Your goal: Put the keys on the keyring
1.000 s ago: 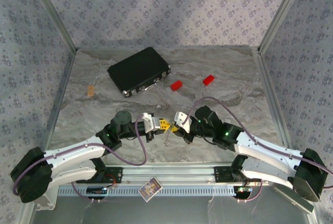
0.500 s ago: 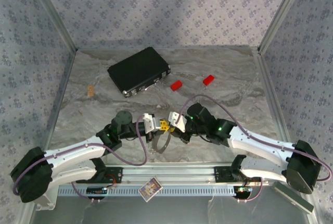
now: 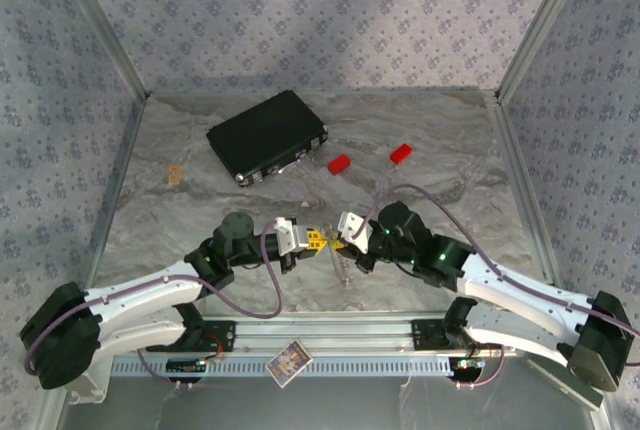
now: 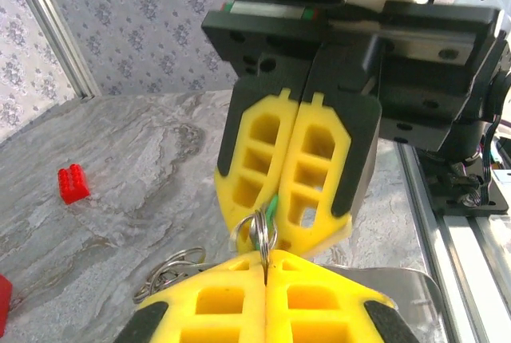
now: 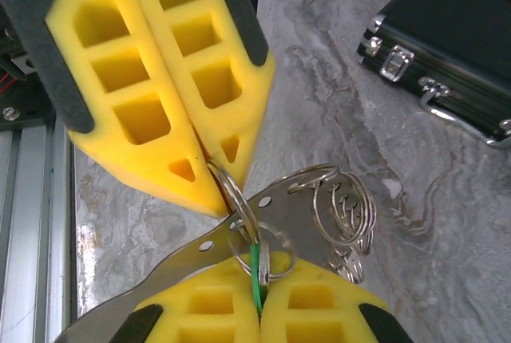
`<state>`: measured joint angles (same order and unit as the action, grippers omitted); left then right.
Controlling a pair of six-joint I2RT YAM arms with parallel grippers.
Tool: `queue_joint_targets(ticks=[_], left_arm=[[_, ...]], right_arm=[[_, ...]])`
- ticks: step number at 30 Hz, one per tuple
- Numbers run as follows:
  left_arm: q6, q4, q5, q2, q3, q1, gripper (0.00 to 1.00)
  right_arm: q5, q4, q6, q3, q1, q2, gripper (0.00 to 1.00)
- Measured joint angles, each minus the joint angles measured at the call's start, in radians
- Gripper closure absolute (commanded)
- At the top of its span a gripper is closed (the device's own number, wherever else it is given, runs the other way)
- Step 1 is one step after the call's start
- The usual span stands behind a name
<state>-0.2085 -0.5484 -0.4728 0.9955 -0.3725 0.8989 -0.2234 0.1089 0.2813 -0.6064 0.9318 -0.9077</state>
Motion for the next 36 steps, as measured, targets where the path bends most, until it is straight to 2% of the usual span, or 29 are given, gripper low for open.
queue_joint_targets(ticks=[19,29,36], left_arm=[[-0.012,0.029,0.01,0.0,-0.001,0.001,1.0],[-0.012,0.037,0.01,0.0,-0.001,0.001,1.0],[-0.012,0.04,0.01,0.0,-0.001,0.001,1.0]], right_arm=[[0.028,0.023,0.035,0.0,0.0,0.032,1.0],[0.009,0.068,0.049,-0.024,0.002,-0.082,1.0],[-0.006,0.052,0.049,-0.038,0.005,-0.068,1.0]])
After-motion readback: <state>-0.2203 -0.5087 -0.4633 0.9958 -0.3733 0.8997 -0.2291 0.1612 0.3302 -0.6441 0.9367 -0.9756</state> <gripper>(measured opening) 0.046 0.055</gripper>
